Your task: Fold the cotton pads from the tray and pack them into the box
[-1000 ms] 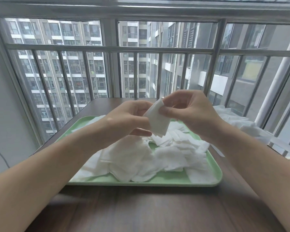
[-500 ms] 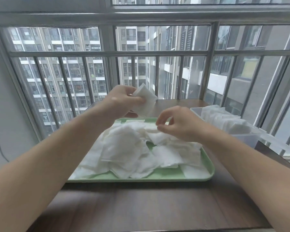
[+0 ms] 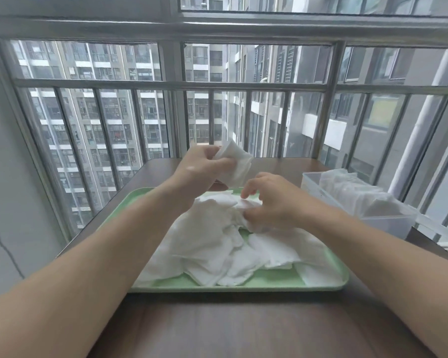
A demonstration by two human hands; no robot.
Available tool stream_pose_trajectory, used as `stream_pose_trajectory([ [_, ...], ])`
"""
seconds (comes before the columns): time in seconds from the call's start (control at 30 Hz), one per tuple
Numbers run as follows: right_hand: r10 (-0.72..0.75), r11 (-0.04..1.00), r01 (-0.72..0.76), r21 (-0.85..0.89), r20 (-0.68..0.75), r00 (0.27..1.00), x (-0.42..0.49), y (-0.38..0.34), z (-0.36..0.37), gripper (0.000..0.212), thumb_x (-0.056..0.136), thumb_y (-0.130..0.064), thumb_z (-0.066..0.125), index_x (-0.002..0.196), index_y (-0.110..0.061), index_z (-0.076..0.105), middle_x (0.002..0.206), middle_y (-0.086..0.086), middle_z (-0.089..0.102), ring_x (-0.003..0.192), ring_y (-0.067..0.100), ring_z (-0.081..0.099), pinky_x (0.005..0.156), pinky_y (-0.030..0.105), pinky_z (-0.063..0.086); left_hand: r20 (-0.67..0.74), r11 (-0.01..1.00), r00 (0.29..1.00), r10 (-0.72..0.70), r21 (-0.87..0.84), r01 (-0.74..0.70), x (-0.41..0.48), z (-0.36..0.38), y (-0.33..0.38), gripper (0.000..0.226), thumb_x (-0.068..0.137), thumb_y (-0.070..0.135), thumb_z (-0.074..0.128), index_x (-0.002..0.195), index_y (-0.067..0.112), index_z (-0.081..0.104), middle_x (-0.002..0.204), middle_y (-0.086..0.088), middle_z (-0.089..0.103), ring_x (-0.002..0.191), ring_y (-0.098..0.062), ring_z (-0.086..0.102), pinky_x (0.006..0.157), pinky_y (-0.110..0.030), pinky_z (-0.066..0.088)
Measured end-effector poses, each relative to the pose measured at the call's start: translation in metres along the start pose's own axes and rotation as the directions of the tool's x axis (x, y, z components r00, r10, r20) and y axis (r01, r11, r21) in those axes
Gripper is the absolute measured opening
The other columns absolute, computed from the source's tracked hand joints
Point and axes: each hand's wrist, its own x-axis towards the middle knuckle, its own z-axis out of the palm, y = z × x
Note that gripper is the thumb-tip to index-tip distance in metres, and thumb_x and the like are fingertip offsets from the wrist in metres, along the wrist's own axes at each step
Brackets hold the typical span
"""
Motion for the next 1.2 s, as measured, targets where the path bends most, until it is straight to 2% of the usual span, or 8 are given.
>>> stream_pose_trajectory([
  [0.13, -0.078, 0.99, 0.076, -0.116, -0.009, 0.997, 0.012, -0.006, -0.006, 0.017, 0.088, -0.031, 0.067, 0.099, -0.021, 0.074, 0.107, 0.001, 0.064, 0.101, 0.019, 0.059, 0.09, 0.032, 0.045, -0.033, 0.998, 0.999, -0.007, -0.057, 0.005, -0.006, -0.007, 0.0, 0.015, 0.09, 0.008, 0.067, 0.083, 0.02, 0.072, 0.073, 0.003, 0.07, 0.072, -0.013, 0.069, 0.064, -0.026, 0.059],
  [0.2, -0.04, 0.995, 0.039, -0.089, -0.01, 0.999, 0.02, -0.006, -0.016, 0.014, 0.088, -0.026, 0.064, 0.088, -0.014, 0.073, 0.096, 0.004, 0.068, 0.091, 0.022, 0.061, 0.08, 0.035, 0.049, -0.068, 0.996, 0.997, -0.022, -0.086, 0.016, -0.008, -0.01, 0.002, 0.012, 0.091, 0.009, 0.067, 0.086, 0.019, 0.071, 0.081, -0.001, 0.069, 0.076, -0.016, 0.069, 0.063, -0.025, 0.058],
  [0.37, 0.106, 0.96, -0.083, 0.267, -0.074, 0.992, 0.039, -0.005, -0.05, 0.022, 0.09, -0.017, 0.061, 0.084, 0.003, 0.064, 0.076, 0.011, 0.061, 0.069, 0.021, 0.054, 0.062, 0.033, 0.045, -0.147, 0.988, 0.986, -0.073, -0.142, 0.052, -0.011, -0.022, -0.001, 0.002, 0.092, 0.014, 0.068, 0.094, 0.015, 0.068, 0.094, -0.006, 0.071, 0.082, -0.02, 0.071, 0.061, -0.024, 0.057],
  [0.57, 0.184, 0.571, -0.002, 0.821, -0.125, 0.975, 0.03, 0.0, -0.045, 0.013, 0.089, -0.003, 0.056, 0.081, -0.007, 0.065, 0.079, 0.006, 0.058, 0.069, 0.018, 0.059, 0.066, 0.033, 0.054, -0.132, 0.992, 0.989, -0.064, -0.12, 0.048, -0.012, -0.022, -0.002, 0.015, 0.092, 0.019, 0.071, 0.104, 0.012, 0.069, 0.1, -0.011, 0.073, 0.08, -0.018, 0.072, 0.061, -0.024, 0.057],
  [0.77, 0.068, 0.246, -0.012, 0.969, -0.005, 0.998, 0.018, 0.003, -0.038, 0.01, 0.083, -0.006, 0.056, 0.079, -0.012, 0.063, 0.083, 0.007, 0.052, 0.07, 0.019, 0.052, 0.056, 0.028, 0.049, -0.081, 0.997, 0.996, -0.022, -0.072, 0.017, -0.017, -0.01, -0.001, 0.014, 0.093, 0.016, 0.07, 0.106, 0.01, 0.071, 0.103, -0.018, 0.072, 0.08, -0.02, 0.073, 0.063, -0.027, 0.059],
  [0.87, 0.032, 0.265, -0.025, 0.964, 0.017, 0.999, 0.012, 0.004, -0.038, 0.009, 0.092, -0.002, 0.062, 0.101, -0.003, 0.064, 0.096, 0.012, 0.06, 0.081, 0.024, 0.062, 0.067, 0.031, 0.059, -0.062, 1.0, 0.998, 0.009, -0.025, -0.011, -0.02, -0.006, 0.001, 0.01, 0.092, 0.014, 0.07, 0.101, 0.011, 0.072, 0.092, -0.009, 0.073, 0.072, -0.013, 0.073, 0.059, -0.025, 0.058],
  [0.97, 0.019, 0.313, 0.031, 0.949, -0.038, 0.999, 0.009, 0.006, -0.04, 0.037, 0.077, -0.009, 0.075, 0.113, -0.002, 0.067, 0.101, 0.011, 0.071, 0.087, 0.022, 0.068, 0.073, 0.031, 0.058, -0.035, 1.0, 0.999, 0.017, 0.013, -0.016, -0.023, -0.002, 0.002, 0.002, 0.087, 0.009, 0.073, 0.086, 0.011, 0.073, 0.077, -0.004, 0.07, 0.066, -0.013, 0.071, 0.056, -0.024, 0.057],
  [1.2, 0.078, 0.371, 0.076, 0.925, -0.112, 0.991, 0.005, 0.002, -0.046, 0.04, 0.063, -0.008, 0.083, 0.102, -0.004, 0.071, 0.099, 0.013, 0.076, 0.095, 0.029, 0.07, 0.098, 0.051, 0.051, -0.002, 0.998, 1.0, 0.015, 0.054, -0.015, -0.023, -0.001, 0.001, 0.016, 0.083, -0.005, 0.068, 0.08, 0.009, 0.075, 0.068, 0.0, 0.069, 0.064, -0.014, 0.069, 0.056, -0.024, 0.057],
])
